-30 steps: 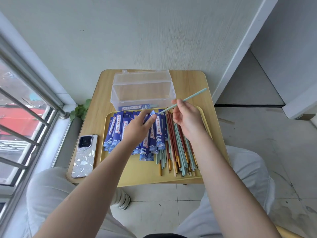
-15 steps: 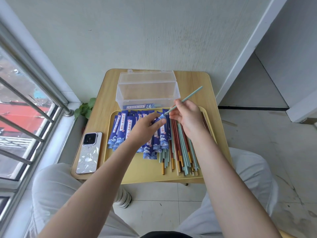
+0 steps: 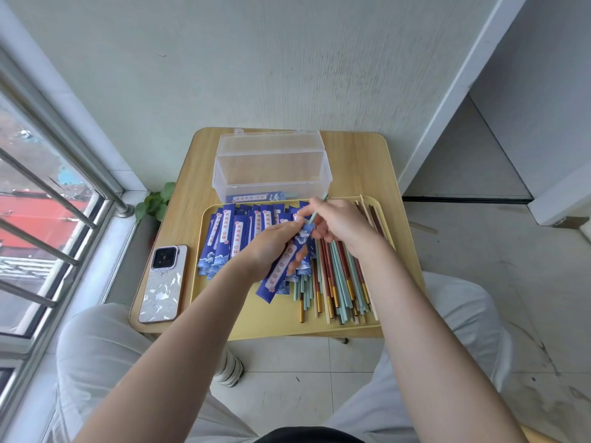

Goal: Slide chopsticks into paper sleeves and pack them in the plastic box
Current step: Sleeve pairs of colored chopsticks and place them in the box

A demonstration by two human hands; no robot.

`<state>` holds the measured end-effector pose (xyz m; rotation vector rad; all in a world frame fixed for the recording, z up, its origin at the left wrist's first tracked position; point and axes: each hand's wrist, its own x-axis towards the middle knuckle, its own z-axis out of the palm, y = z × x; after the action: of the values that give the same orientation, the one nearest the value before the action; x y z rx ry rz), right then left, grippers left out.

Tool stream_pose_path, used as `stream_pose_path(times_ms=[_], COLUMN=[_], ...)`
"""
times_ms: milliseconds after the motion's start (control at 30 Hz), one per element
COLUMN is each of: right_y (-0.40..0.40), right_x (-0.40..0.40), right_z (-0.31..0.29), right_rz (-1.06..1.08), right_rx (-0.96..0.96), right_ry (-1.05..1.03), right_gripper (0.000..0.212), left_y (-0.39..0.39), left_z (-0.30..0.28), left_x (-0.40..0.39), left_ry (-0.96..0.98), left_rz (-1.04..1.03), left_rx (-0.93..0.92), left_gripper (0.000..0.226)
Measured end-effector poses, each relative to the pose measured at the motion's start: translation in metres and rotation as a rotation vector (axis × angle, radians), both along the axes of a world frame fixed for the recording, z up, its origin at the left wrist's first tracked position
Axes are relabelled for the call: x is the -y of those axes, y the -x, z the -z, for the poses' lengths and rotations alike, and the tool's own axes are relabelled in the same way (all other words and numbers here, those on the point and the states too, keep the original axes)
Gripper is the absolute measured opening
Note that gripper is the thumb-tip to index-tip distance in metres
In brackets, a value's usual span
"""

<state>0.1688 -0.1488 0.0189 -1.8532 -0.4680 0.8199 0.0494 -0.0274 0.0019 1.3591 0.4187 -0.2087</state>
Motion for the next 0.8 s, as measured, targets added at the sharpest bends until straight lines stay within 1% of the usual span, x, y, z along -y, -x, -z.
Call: stream_pose_path(times_ms=[33,67,100,167,200,333,400,467,533,600,667,800], right_y=[0.001,0.000,0.000,-0.002,-0.003,-0.002,-0.004,-0.006,-0.006,0.000,0.008,0.015], right_x=[0.002,0.003,0.004,0.008,0.010,0.017,0.022,0.027,0.029,0.029,0.027,0.025], right_z=[-0.001,-0.001,0.000,0.001,0.002,0.002,0.002,0.007,0.016,0.023,0.030,0.041], right_rz=[-0.073,-0.090,-0.050,0.099,0.134,0.031,0.079,0.106,0.016,-0.071,-0.112,-0.098], right_rx=[-0.003,0.007,0.036,0.113,0.139,0.136,0.180,0.322,0.447,0.476,0.482,0.542], right_ry=[0.078,0.117,0.111,0.015,-0.019,0.014,0.066,0.253,0.533,0.745,0.849,0.885], right_gripper=[0.036,0.033,0.031,0.027,0.026,0.023,0.020,0.018,0.021,0.013,0.002,0.020], left_y=[-0.001,-0.002,-0.002,-0.005,-0.006,-0.012,-0.014,-0.016,-0.018,-0.021,-0.023,-0.028], left_z=[0.000,0.001,0.001,0.002,0.003,0.006,0.011,0.014,0.018,0.019,0.019,0.020], left_x=[0.002,0.003,0.004,0.007,0.008,0.012,0.016,0.019,0.022,0.028,0.036,0.045], left_ry=[0.003,0.001,0.003,0.009,0.008,-0.003,-0.005,-0.008,-0.015,-0.026,-0.024,-0.107], left_rz=[-0.019,-0.032,-0.039,-0.047,-0.056,-0.116,-0.157,-0.202,-0.220,-0.227,-0.241,-0.243], left_rx=[-0.015,-0.029,-0.043,-0.075,-0.090,-0.156,-0.188,-0.216,-0.246,-0.278,-0.314,-0.364], left_gripper=[0.051,0.048,0.046,0.047,0.047,0.043,0.045,0.045,0.043,0.039,0.034,0.032])
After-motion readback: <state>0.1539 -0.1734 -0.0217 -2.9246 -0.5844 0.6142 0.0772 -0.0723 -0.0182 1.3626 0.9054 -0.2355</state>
